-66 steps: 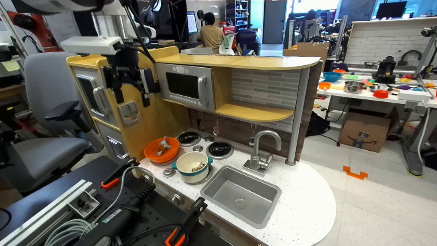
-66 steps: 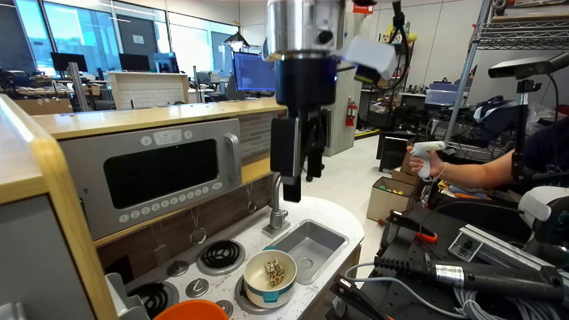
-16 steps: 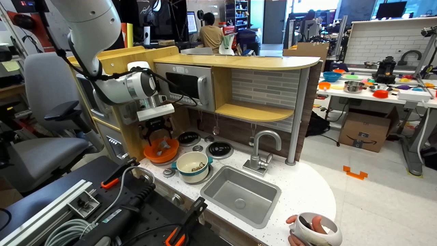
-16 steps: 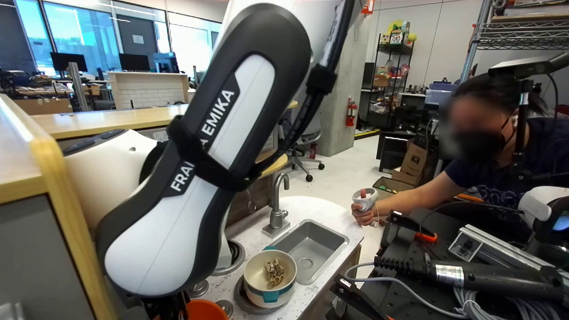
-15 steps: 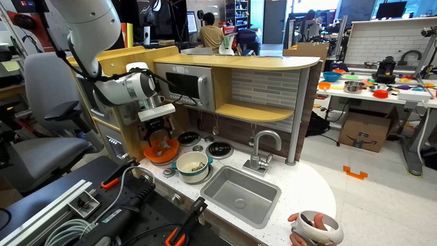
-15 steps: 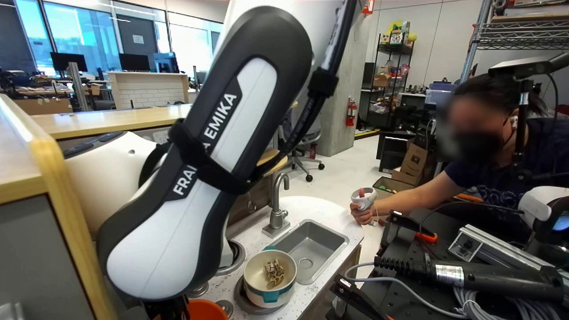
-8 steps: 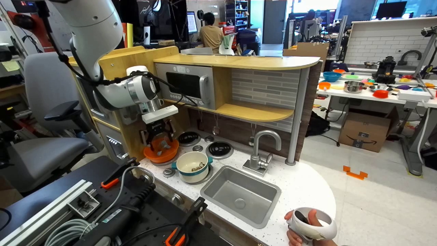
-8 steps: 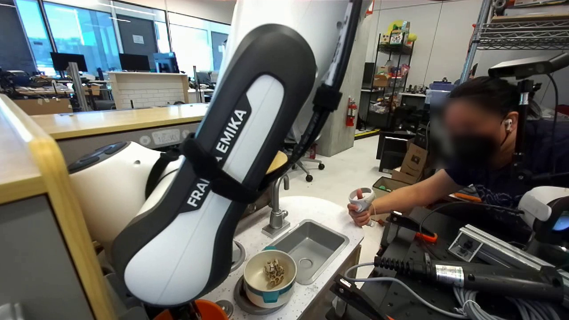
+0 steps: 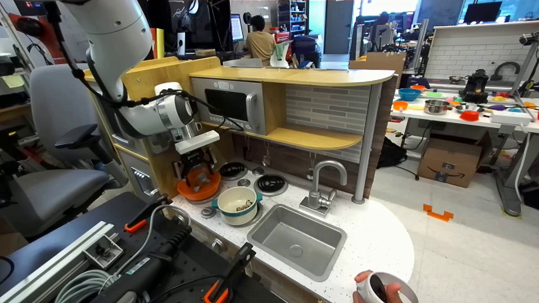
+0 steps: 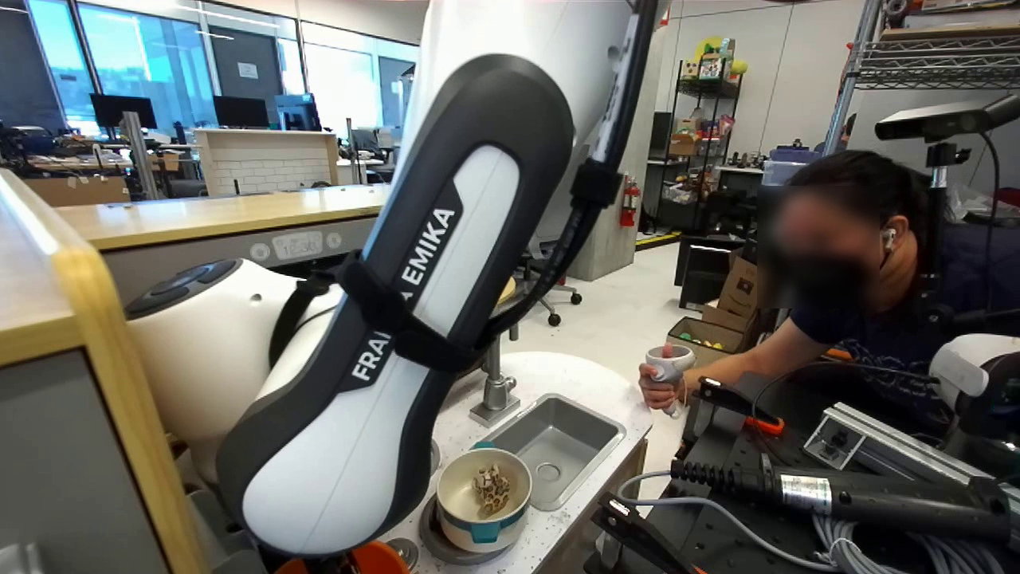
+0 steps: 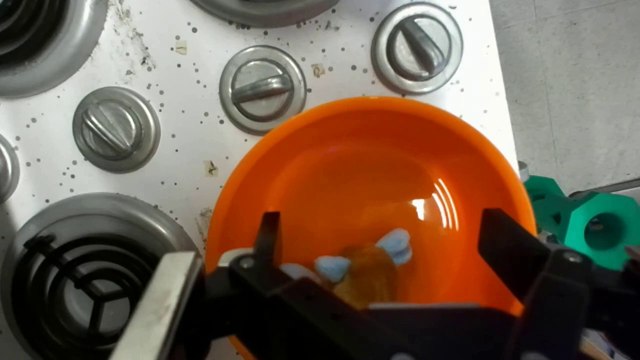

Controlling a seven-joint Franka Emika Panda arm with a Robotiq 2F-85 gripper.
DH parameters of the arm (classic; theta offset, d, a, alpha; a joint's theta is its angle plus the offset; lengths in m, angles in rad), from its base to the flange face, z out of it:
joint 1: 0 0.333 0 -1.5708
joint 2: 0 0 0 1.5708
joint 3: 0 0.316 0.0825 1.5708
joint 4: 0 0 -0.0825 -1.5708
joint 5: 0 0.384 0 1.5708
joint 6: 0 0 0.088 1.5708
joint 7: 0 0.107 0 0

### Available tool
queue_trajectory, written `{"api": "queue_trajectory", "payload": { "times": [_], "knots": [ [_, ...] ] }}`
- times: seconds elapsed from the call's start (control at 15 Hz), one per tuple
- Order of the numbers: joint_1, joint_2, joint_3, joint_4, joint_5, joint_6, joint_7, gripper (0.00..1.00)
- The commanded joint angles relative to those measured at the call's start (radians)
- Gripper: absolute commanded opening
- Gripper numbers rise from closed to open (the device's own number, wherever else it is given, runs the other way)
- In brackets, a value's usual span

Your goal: Move the plush toy from the orange container to the sink

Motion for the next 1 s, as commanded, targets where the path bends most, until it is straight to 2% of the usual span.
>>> {"api": "queue_trajectory", "payload": {
  "times": [0.0, 0.4, 0.93],
  "knots": [
    [-0.009, 0.019, 0.022, -0.011, -0.008, 0.096, 0.029, 1.0],
    [-0.065, 0.045, 0.057, -0.05, 0.007, 0.233, -0.021, 1.0],
    [-0.12, 0.118, 0.1, -0.058, 0.016, 0.296, -0.062, 1.0]
  ]
}}
